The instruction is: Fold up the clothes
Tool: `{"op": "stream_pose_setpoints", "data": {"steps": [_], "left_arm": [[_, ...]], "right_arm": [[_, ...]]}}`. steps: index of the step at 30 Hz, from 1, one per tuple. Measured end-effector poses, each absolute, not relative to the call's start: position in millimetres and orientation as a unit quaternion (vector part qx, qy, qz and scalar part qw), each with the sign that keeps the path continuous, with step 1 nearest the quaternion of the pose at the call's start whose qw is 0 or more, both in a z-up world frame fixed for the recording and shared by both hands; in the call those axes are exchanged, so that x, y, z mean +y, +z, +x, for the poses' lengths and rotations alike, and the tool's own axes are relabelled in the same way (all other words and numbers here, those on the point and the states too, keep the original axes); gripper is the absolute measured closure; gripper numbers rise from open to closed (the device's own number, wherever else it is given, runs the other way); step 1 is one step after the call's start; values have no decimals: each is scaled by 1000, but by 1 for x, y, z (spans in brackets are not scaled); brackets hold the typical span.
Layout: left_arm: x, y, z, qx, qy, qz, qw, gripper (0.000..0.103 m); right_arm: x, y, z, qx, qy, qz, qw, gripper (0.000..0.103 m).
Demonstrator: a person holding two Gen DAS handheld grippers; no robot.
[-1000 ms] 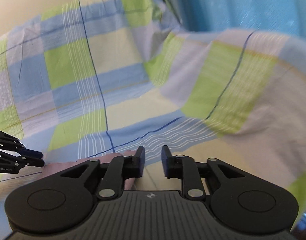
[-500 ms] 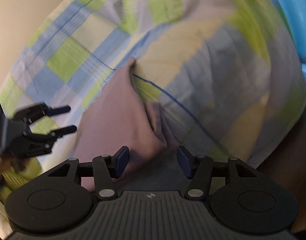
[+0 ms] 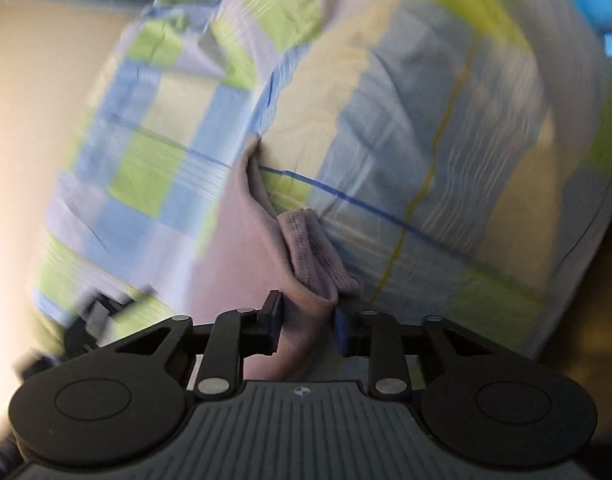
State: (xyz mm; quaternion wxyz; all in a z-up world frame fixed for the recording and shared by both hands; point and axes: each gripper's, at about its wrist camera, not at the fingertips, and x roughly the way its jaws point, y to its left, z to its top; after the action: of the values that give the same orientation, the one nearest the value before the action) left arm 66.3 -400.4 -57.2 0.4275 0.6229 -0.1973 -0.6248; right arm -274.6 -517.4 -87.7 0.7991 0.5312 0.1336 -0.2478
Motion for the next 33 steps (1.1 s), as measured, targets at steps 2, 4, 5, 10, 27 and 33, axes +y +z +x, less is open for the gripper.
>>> {"op": "stream_pose_setpoints", "data": {"steps": [2, 4, 5, 10, 27, 33], "left_arm": [[-401, -62, 67, -226, -618, 633, 408, 39], [-402, -65, 69, -245, -614, 638, 395, 39], [-403, -67, 69, -255, -612, 640, 389, 39], [-406, -76, 72, -304, -600, 649, 355, 39], [-420, -84, 101, -381, -593, 647, 289, 39], [-437, -89, 107, -395, -596, 638, 286, 40]], "right_arm": [[-501, -57, -267, 185, -299, 442, 825, 48], [-474, -21, -254, 222, -331, 318, 860, 48], [-459, -11, -243, 241, -332, 263, 873, 48], [-378, -4, -170, 334, -269, 35, 903, 45], [-340, -59, -102, 429, -282, -131, 848, 55], [-343, -64, -103, 433, -281, -142, 844, 55]]}}
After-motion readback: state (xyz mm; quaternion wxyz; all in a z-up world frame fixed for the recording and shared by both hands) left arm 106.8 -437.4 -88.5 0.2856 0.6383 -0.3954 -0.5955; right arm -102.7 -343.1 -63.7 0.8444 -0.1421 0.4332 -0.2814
